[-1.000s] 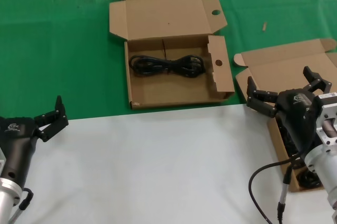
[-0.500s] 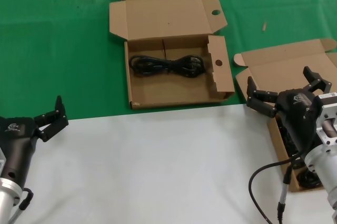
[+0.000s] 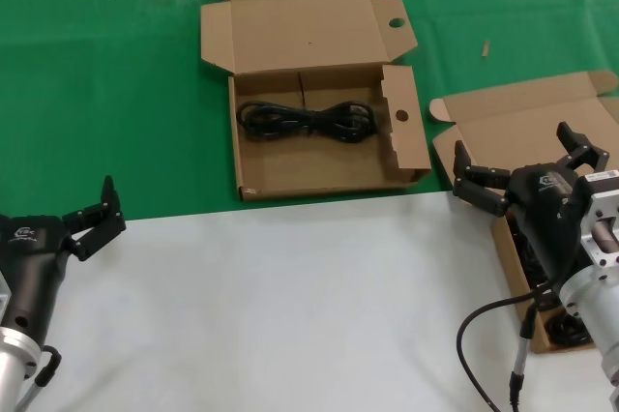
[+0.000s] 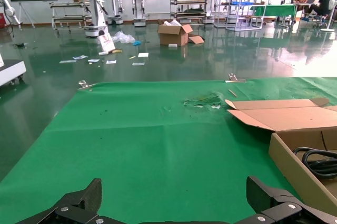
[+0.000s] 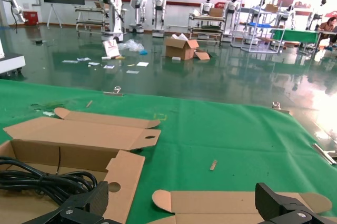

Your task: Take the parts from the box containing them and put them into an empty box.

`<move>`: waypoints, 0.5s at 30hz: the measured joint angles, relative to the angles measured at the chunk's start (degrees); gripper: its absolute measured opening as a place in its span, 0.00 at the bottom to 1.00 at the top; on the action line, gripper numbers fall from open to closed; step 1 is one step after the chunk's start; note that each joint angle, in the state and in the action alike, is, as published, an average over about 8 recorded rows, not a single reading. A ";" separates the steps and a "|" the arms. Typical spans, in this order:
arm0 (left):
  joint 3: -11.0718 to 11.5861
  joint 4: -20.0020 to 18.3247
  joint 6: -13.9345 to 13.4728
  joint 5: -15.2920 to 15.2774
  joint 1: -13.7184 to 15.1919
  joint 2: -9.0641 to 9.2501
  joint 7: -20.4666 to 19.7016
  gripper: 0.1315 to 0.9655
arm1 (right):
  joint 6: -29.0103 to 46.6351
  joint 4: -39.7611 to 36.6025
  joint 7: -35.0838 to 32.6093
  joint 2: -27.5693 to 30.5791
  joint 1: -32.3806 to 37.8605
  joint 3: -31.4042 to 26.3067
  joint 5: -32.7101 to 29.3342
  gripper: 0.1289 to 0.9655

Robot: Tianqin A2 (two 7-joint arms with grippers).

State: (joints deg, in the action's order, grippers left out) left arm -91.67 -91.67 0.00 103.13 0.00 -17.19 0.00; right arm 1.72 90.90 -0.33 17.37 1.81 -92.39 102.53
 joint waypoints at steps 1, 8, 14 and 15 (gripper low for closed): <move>0.00 0.00 0.00 0.00 0.00 0.00 0.00 1.00 | 0.00 0.00 0.00 0.00 0.00 0.00 0.00 1.00; 0.00 0.00 0.00 0.00 0.00 0.00 0.00 1.00 | 0.00 0.00 0.00 0.00 0.00 0.00 0.00 1.00; 0.00 0.00 0.00 0.00 0.00 0.00 0.00 1.00 | 0.00 0.00 0.00 0.00 0.00 0.00 0.00 1.00; 0.00 0.00 0.00 0.00 0.00 0.00 0.00 1.00 | 0.00 0.00 0.00 0.00 0.00 0.00 0.00 1.00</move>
State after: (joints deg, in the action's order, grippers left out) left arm -91.67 -91.67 0.00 103.13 0.00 -17.19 0.00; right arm 1.72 90.90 -0.33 17.37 1.81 -92.39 102.53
